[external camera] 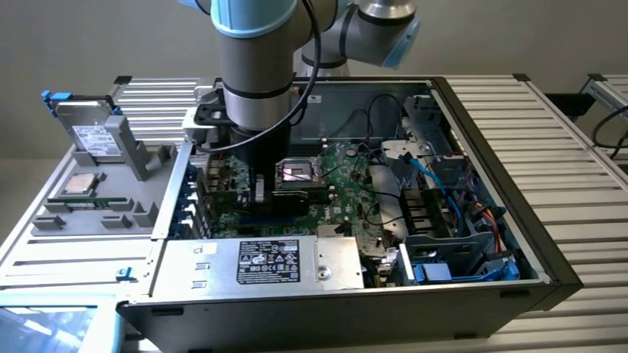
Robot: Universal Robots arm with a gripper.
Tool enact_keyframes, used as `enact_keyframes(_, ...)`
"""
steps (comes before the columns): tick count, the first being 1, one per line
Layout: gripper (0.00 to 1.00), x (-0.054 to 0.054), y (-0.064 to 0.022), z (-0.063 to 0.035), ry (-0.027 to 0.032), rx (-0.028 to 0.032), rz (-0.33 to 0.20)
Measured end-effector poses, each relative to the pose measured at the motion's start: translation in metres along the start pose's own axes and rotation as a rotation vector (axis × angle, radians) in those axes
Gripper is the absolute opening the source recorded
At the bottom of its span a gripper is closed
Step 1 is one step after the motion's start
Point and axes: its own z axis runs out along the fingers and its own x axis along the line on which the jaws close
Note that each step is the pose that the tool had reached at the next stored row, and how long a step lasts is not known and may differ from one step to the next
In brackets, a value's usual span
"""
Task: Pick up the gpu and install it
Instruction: 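Insert the gpu into the slot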
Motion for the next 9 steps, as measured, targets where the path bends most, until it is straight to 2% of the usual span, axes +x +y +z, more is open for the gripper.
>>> enact_keyframes(4,0.29,0.0000,0.0013,0.0000,0.0003,0.0026,0.000)
enact_keyframes(9,0.29,0.0001,0.0020,0.0008,0.0022,0.0027,0.000)
